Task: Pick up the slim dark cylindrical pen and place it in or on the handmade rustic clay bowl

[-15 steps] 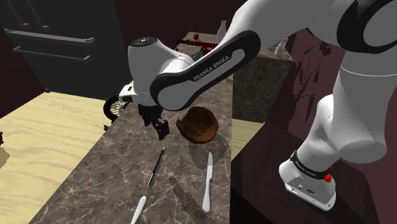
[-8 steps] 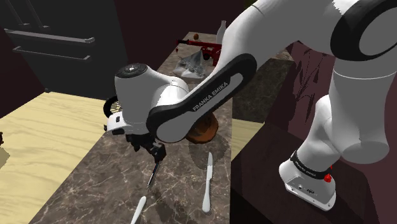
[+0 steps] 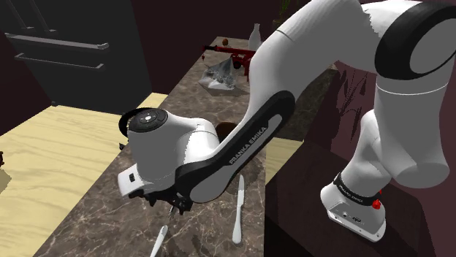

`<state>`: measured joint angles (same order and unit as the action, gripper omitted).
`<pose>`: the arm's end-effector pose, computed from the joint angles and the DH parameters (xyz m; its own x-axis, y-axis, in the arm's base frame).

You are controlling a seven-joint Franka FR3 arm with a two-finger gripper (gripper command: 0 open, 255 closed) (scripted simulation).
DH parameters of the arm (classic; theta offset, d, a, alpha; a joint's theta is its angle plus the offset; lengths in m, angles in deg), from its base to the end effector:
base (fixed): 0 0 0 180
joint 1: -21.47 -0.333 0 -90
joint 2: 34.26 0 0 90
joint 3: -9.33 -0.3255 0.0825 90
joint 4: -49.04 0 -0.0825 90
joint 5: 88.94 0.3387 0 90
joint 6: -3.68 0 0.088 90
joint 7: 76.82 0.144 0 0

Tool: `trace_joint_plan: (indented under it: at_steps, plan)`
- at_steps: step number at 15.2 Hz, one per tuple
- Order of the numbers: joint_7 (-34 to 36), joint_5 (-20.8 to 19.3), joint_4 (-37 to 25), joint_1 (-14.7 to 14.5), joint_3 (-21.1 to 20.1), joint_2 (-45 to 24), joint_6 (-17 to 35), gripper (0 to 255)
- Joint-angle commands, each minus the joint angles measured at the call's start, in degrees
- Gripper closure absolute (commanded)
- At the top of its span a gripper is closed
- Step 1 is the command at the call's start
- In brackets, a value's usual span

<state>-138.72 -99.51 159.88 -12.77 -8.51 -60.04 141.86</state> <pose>0.3816 0.4656 0.2708 -0.4976 0.8669 0.0292 0.8670 0.4961 0.0470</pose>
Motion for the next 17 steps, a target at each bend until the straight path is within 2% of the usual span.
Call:
trace_joint_plan:
  at_steps: [1,6,13,14,17]
  plan:
    - [0.2,-0.6,0.1,-0.3,0.2,-1.2,1.3,0]
    - [0.9,-1.7,-0.1,-1.0,1.0,-3.9,3.7,0]
    - [0.9,-1.7,-0.1,-1.0,1.0,-3.9,3.7,0]
    - [0.9,-1.7,-0.1,-1.0,1.0,-3.9,3.7,255]
    - [0.9,-1.7,-0.1,-1.0,1.0,-3.9,3.7,255]
